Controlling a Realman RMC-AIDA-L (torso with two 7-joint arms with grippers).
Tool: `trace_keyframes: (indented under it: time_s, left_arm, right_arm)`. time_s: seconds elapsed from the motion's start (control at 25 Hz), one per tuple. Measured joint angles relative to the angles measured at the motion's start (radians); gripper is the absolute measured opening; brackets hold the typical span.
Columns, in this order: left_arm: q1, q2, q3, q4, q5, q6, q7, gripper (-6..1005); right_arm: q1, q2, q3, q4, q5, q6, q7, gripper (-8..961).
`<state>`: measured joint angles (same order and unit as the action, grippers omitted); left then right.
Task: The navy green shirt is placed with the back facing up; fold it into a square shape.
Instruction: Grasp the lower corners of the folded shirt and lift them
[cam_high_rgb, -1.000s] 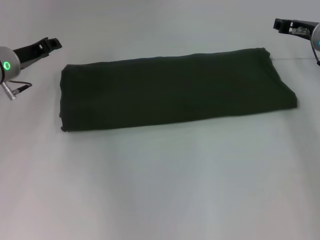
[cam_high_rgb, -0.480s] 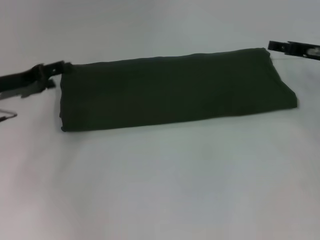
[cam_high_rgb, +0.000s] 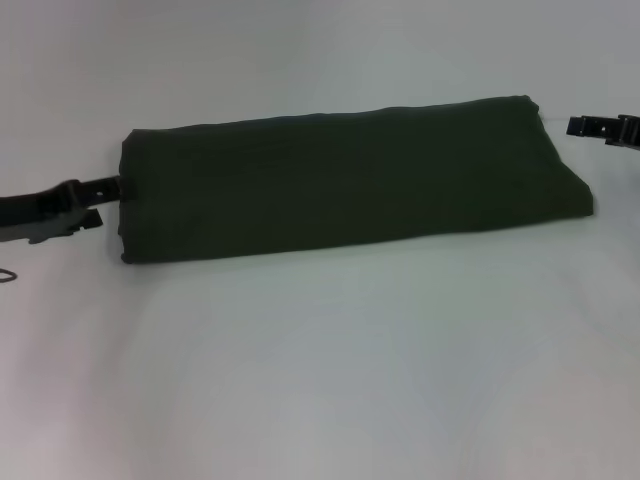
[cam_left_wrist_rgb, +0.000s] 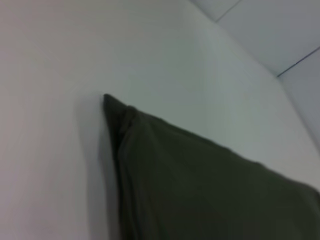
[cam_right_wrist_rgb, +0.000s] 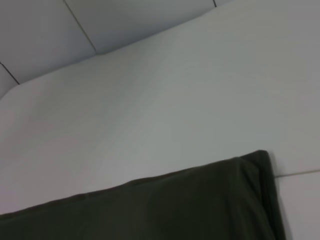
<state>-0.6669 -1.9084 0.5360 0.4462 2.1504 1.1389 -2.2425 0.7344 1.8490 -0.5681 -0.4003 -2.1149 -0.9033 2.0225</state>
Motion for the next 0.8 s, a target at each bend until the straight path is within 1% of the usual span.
trace_keyframes:
  time_s: [0.28,0.64,0.8]
  left_arm:
    - [-0.014,-0.026,0.144,-0.010,0.000,-0.129,-0.020,891]
    - [-0.013,-0.034,0.165,-0.017,0.000,-0.154,-0.021,891]
    - [-0.020,-0.043,0.169,-0.024,0.000,-0.153,-0.019,891]
  right_arm:
    - [-0.009,-0.008,-0.012,0.000,-0.001,-0.006,0.008,776]
    - [-0.011,-0.010,-0.014,0.008,-0.002,0.000,0.009,775]
    - [-0.012,-0.009,-0.015,0.010,-0.002,0.005,0.009,773]
